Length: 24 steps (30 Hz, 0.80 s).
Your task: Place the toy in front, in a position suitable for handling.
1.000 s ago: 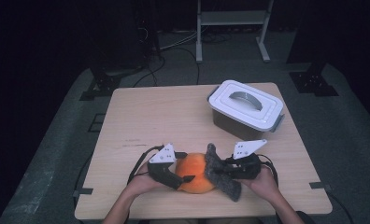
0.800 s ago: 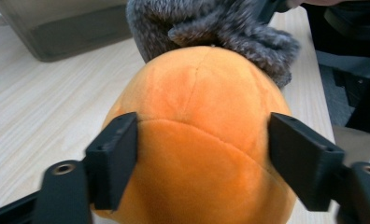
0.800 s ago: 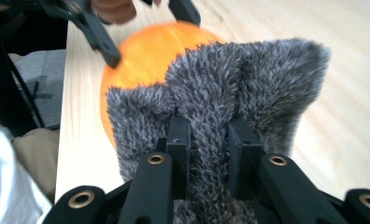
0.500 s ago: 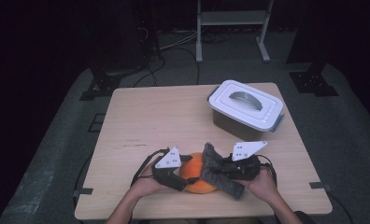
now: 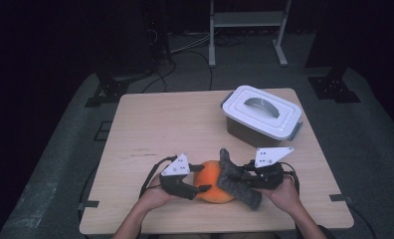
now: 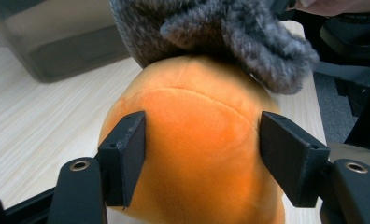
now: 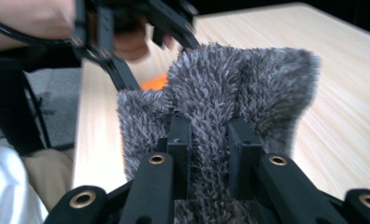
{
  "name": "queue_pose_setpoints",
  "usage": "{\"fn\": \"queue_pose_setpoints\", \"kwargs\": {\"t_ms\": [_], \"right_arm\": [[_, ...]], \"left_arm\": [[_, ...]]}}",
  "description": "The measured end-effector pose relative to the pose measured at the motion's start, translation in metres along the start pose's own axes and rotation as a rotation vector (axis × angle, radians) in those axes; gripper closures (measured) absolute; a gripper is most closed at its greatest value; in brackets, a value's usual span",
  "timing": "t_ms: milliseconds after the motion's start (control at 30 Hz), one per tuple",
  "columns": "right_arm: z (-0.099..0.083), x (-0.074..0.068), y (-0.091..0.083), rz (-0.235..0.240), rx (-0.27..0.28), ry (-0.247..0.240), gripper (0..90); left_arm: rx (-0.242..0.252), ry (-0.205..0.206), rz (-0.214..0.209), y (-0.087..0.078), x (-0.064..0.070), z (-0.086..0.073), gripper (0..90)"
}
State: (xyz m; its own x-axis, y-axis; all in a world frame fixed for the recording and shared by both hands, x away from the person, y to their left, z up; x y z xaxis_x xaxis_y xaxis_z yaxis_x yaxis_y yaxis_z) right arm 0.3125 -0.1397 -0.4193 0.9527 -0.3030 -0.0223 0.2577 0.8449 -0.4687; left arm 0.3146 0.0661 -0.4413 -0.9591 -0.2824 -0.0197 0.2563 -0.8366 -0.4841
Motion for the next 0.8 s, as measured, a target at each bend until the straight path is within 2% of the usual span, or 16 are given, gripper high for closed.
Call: {"fn": "queue_pose_setpoints", "kwargs": {"t_ms": [67,100,167,233,267,333,367,500,600,633,733,800], "right_arm": [[-0.003,-0.003,0.006,0.003,-0.039,-0.021,73.3],[-0.007,-0.003,0.009,0.014,-0.049,-0.014,73.4],[-0.012,0.001,0.010,0.030,-0.061,0.000,73.4],[-0.015,0.006,0.007,0.015,-0.068,0.008,73.4],[-0.017,0.008,0.005,0.017,-0.065,0.025,73.4],[-0.020,0.013,0.001,0.019,-0.060,0.048,73.3],[-0.021,0.014,0.000,0.020,-0.061,0.057,73.3],[-0.016,0.013,-0.004,-0.007,-0.070,0.036,73.6],[0.001,0.006,-0.011,0.013,0.017,0.020,73.8],[0.005,0.003,-0.010,0.013,0.023,0.008,73.7],[0.004,-0.004,-0.001,-0.005,-0.043,-0.052,73.7],[-0.002,-0.001,0.000,0.013,-0.061,-0.038,73.8]], "left_arm": [[-0.007,0.007,-0.002,0.001,0.000,-0.001,29.9],[-0.012,0.007,-0.005,0.001,0.000,-0.002,27.0],[-0.010,-0.020,-0.009,0.000,-0.003,-0.004,19.2],[-0.030,-0.047,-0.017,0.001,-0.005,-0.007,10.7],[-0.036,-0.055,-0.019,0.003,-0.006,-0.009,9.5],[-0.034,-0.072,-0.032,0.005,-0.006,-0.011,11.1],[-0.028,-0.068,-0.033,0.006,-0.005,-0.010,13.1],[-0.005,-0.044,0.014,0.003,-0.003,-0.002,28.7],[0.020,-0.033,0.024,0.003,0.001,0.006,34.6],[0.015,-0.019,0.027,0.004,0.003,0.008,34.8],[-0.003,-0.012,0.029,0.006,0.003,0.006,34.6],[0.001,-0.031,0.027,0.006,0.001,0.003,33.9]]}}
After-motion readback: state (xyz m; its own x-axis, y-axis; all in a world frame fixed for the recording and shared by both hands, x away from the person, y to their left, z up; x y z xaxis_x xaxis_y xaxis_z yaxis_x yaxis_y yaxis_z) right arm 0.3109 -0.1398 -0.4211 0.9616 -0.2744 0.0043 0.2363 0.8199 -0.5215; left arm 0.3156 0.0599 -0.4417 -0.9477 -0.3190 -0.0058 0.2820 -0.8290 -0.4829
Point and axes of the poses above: each handheld gripper's, and its own axes: y roughly forward along the jaws, z roughly out of its top, x roughly to its right, the point moved 5 cm from there along y, roughly forward along the jaws
